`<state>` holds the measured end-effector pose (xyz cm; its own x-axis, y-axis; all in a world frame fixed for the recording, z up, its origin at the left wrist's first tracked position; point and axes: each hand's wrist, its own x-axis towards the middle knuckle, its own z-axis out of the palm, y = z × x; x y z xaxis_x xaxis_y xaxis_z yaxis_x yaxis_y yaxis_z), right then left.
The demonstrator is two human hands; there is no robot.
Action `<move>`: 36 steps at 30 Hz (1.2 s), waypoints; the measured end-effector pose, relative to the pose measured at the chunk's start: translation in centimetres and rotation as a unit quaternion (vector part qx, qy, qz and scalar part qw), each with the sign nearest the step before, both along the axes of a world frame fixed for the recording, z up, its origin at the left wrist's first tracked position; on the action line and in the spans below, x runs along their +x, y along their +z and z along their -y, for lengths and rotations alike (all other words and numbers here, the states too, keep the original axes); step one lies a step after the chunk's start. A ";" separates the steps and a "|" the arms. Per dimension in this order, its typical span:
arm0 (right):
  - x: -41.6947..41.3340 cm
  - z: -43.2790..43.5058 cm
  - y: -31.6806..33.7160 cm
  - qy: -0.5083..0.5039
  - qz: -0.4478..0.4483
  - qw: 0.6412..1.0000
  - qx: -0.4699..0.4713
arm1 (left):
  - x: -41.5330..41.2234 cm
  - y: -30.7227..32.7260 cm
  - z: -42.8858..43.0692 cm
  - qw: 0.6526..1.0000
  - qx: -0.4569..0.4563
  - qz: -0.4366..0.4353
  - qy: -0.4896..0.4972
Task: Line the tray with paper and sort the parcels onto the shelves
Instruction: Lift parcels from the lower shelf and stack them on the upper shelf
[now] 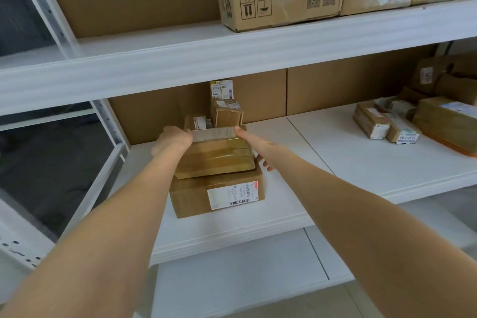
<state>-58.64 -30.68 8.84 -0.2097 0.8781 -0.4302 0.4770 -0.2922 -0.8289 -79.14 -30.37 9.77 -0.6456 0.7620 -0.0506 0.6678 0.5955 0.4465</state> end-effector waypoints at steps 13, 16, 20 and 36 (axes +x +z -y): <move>4.4 -1.0 -0.9 -0.160 -0.213 0.963 -0.045 | 3.1 1.7 0.3 0.996 0.069 -0.009 -0.048; 6.8 -1.2 -0.9 -0.218 -0.257 0.941 -0.026 | 5.4 1.7 0.0 0.985 0.092 0.108 -0.101; 9.9 -1.6 -0.8 -0.285 -0.267 0.920 -0.002 | 8.9 1.6 0.0 0.952 0.086 0.212 -0.203; 20.5 -1.1 -3.3 -0.435 -0.244 0.867 -0.014 | 15.8 -1.2 -2.8 0.950 -0.044 0.126 -0.283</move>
<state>-38.10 -29.62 5.58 0.3633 0.7859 -0.5004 -0.3387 -0.3889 -0.8568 -63.31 -27.54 8.57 -0.0938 0.9689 -0.2289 0.7705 0.2162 0.5997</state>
